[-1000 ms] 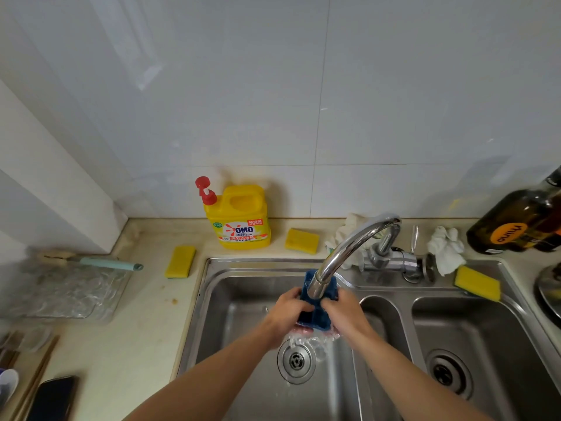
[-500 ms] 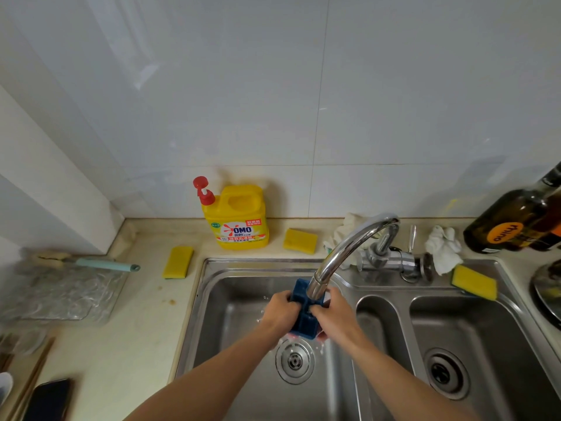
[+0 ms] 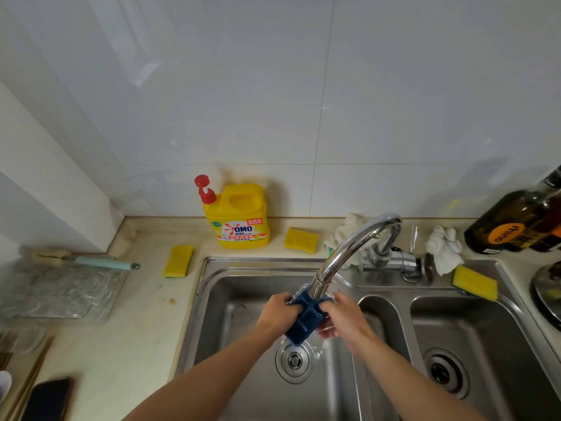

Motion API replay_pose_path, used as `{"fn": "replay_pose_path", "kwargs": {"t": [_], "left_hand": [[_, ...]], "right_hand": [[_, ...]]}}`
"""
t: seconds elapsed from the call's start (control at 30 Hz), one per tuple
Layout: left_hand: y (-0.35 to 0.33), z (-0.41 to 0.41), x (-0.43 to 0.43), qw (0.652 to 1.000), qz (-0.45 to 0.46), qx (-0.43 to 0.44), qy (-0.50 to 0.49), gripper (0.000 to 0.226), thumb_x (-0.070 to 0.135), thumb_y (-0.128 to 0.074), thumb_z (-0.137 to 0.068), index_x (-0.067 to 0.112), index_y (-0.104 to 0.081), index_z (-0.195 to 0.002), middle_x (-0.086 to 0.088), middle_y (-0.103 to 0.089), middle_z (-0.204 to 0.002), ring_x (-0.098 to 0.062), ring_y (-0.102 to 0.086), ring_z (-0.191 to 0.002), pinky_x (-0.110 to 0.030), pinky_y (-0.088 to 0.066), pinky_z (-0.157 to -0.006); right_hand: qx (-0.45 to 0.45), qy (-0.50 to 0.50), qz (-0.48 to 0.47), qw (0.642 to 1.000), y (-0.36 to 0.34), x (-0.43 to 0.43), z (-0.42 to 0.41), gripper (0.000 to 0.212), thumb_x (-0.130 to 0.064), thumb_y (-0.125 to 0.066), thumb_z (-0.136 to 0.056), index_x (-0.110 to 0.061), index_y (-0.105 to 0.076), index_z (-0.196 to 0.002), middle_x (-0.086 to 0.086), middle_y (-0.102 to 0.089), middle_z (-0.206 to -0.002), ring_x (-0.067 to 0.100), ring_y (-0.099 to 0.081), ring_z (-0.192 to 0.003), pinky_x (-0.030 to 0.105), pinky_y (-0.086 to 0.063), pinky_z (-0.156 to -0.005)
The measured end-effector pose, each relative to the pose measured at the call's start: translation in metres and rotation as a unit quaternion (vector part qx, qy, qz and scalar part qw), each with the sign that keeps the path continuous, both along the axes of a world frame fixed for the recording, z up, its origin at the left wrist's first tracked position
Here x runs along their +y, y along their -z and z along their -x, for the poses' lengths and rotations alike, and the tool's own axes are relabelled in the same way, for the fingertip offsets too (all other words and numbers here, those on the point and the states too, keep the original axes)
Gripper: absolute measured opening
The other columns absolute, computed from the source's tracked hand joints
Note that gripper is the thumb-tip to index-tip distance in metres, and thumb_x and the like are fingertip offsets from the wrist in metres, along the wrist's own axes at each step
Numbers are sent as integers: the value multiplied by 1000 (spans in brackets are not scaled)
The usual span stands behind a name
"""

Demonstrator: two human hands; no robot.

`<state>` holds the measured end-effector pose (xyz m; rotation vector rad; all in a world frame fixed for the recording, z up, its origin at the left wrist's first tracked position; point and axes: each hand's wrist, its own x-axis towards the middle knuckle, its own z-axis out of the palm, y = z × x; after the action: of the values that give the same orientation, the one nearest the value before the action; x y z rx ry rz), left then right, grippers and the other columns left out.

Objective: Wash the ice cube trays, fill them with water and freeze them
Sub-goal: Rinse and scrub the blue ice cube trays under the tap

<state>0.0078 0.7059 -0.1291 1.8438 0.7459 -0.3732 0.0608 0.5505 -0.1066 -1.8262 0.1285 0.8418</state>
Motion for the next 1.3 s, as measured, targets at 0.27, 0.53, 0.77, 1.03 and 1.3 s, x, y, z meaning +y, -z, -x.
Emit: {"fn": "replay_pose_path", "kwargs": {"t": [0.27, 0.53, 0.77, 1.03, 1.3], "left_hand": [[12, 3, -2, 955, 226, 29, -192, 28, 38, -60, -98, 13, -69, -106, -13, -76, -98, -28, -73, -92, -37, -61, -75], [10, 9, -11, 913, 339, 62, -218, 48, 54, -39, -105, 16, -64, -119, -16, -78, -100, -32, -74, -97, -42, -60, -74], [10, 7, -20, 907, 371, 62, -192, 55, 54, -28, -107, 14, -62, -124, -17, -77, -103, -32, -74, -98, -41, -59, -78], [17, 2, -26, 902, 393, 46, -172, 59, 52, -26, -108, 7, -61, -125, -23, -75, -104, -31, -73, -87, -39, -58, -75], [12, 4, -14, 968, 185, -3, -172, 48, 56, -40, -103, 16, -67, -106, -11, -69, -90, -18, -59, -65, -24, -47, -50]], "right_hand": [[-22, 52, 10, 998, 6, -2, 1, 7, -4, -56, -98, -6, -59, -104, 20, -73, -91, 24, -69, -57, 34, -59, -58], [-85, 40, 14, 995, -4, -3, 2, 10, -6, -65, -94, -8, -57, -100, 14, -73, -87, 20, -72, -60, 34, -62, -62], [-110, 29, 25, 993, -17, -10, 1, 14, -14, -69, -93, -12, -58, -101, 11, -72, -90, 19, -72, -63, 26, -59, -58], [-118, 47, 15, 992, -18, -19, 0, 16, -16, -70, -93, -13, -58, -103, 12, -72, -93, 17, -70, -61, 23, -57, -56], [19, 50, -9, 999, -2, -18, 3, 24, -17, -62, -101, -14, -50, -121, 19, -74, -95, 29, -75, -65, 34, -61, -59]]}}
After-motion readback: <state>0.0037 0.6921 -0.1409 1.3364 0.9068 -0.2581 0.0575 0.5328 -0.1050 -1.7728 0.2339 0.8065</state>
